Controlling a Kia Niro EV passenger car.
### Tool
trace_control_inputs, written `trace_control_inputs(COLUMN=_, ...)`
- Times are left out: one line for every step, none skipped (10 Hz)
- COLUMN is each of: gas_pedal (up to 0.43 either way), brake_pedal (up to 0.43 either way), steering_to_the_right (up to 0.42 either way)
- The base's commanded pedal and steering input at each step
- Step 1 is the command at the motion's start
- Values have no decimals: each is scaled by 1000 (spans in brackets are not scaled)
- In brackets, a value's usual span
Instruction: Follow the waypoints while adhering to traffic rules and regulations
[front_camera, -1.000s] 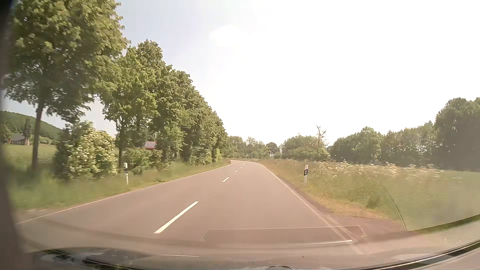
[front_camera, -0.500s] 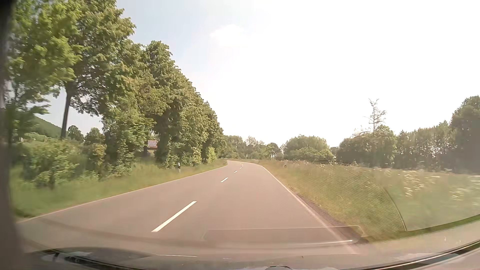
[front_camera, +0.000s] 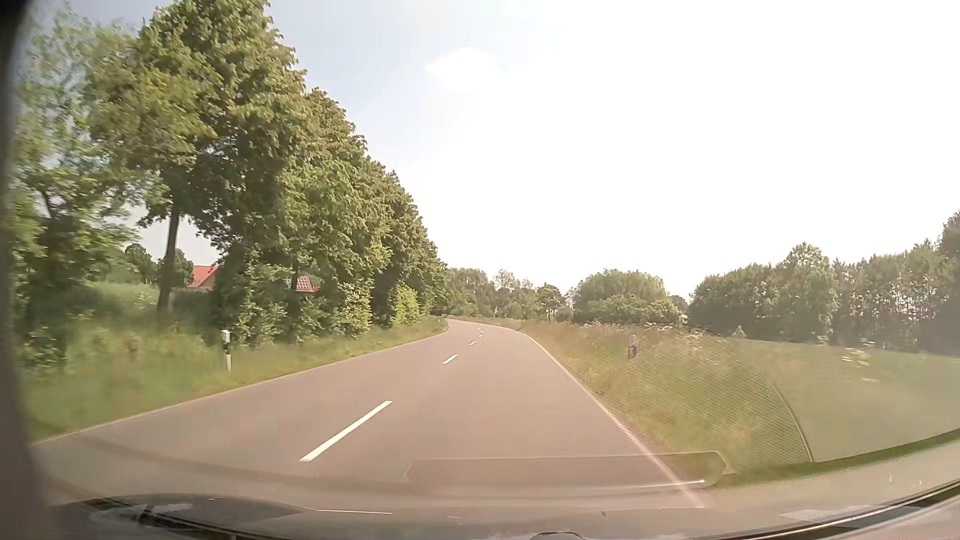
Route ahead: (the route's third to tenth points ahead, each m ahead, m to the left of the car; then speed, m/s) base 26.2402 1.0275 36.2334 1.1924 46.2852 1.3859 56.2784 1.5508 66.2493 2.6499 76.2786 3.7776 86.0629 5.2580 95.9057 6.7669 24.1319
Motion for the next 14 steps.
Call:
trace_control_inputs(gas_pedal=350, brake_pedal=0, steering_to_the_right=-2)
trace_control_inputs(gas_pedal=350, brake_pedal=0, steering_to_the_right=-2)
trace_control_inputs(gas_pedal=350, brake_pedal=0, steering_to_the_right=-2)
trace_control_inputs(gas_pedal=358, brake_pedal=0, steering_to_the_right=-2)
trace_control_inputs(gas_pedal=358, brake_pedal=0, steering_to_the_right=-2)
trace_control_inputs(gas_pedal=358, brake_pedal=0, steering_to_the_right=-2)
trace_control_inputs(gas_pedal=358, brake_pedal=0, steering_to_the_right=-3)
trace_control_inputs(gas_pedal=358, brake_pedal=0, steering_to_the_right=-3)
trace_control_inputs(gas_pedal=358, brake_pedal=0, steering_to_the_right=-4)
trace_control_inputs(gas_pedal=358, brake_pedal=0, steering_to_the_right=-5)
trace_control_inputs(gas_pedal=358, brake_pedal=0, steering_to_the_right=-6)
trace_control_inputs(gas_pedal=358, brake_pedal=0, steering_to_the_right=-6)
trace_control_inputs(gas_pedal=358, brake_pedal=0, steering_to_the_right=-7)
trace_control_inputs(gas_pedal=358, brake_pedal=0, steering_to_the_right=-8)
